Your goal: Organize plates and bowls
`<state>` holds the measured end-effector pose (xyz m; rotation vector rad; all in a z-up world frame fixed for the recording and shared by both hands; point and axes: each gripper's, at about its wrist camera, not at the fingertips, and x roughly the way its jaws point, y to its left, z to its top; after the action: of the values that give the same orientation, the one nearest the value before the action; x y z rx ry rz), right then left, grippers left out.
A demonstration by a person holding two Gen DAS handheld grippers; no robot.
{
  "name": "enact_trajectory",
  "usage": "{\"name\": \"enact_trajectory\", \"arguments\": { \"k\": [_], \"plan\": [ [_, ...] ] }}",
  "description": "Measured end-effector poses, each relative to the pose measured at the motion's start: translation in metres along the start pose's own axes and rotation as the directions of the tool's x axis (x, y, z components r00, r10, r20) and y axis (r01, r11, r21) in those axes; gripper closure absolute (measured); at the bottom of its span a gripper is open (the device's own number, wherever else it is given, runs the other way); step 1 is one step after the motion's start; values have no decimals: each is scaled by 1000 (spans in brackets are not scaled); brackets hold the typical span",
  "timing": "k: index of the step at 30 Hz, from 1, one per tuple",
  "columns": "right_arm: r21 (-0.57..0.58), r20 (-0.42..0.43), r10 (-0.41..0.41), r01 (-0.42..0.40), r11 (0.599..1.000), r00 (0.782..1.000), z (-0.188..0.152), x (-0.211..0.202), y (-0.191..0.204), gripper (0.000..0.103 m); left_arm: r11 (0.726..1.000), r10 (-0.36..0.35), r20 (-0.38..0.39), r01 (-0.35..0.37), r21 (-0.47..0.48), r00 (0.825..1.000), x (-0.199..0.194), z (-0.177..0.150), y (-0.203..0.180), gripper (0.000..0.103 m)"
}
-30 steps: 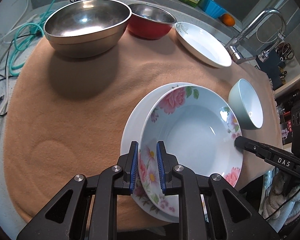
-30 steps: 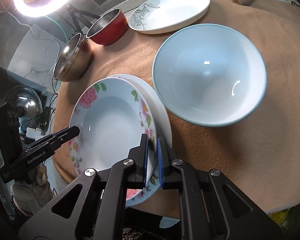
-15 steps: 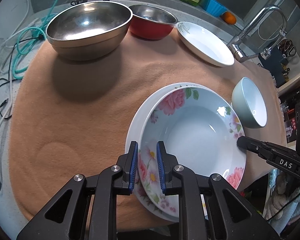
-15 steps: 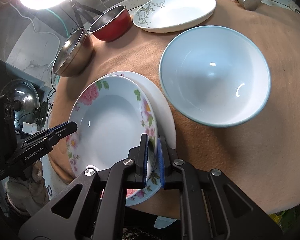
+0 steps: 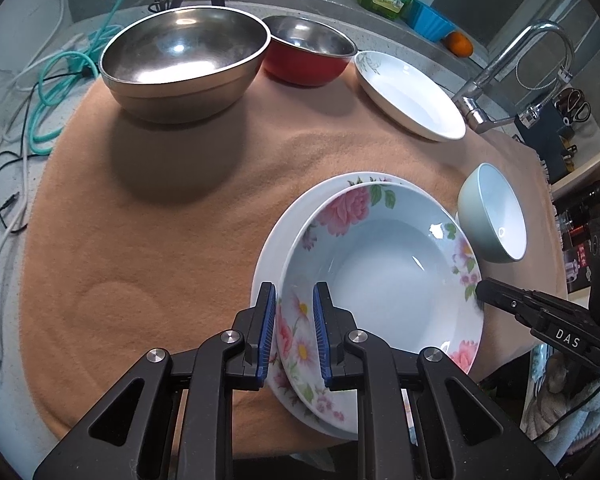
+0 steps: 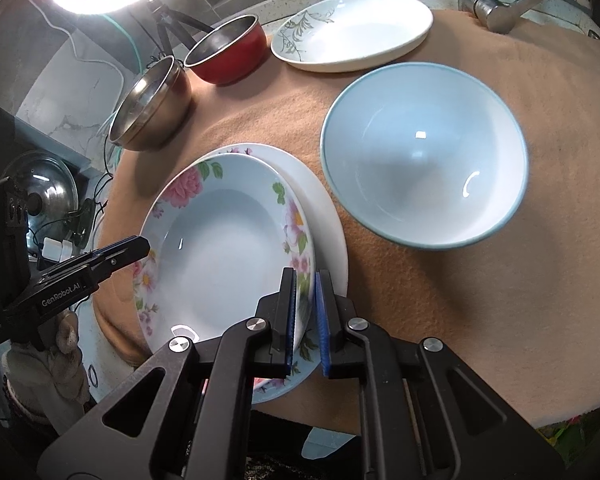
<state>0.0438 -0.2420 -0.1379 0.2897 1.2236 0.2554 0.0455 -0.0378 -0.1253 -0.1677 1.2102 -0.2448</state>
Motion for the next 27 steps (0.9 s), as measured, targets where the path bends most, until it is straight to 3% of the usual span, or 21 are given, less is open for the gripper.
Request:
{"name": "enact_trajectory", "arguments": {
  "k": [12, 17, 27],
  "plan": [
    [-39, 105, 79, -75, 996, 991, 10, -54, -11, 92, 998, -38, 75, 40, -38, 996, -26, 21, -8, 87],
    [-26, 159, 61, -58, 998, 985, 25, -79, -35, 92, 997, -55, 97, 60, -52, 994, -25, 33, -20, 87],
    [-60, 188, 22, -11, 998, 982, 74, -100, -86, 92, 994, -70, 123, 80, -77, 990, -4, 59, -56, 87]
  ]
}}
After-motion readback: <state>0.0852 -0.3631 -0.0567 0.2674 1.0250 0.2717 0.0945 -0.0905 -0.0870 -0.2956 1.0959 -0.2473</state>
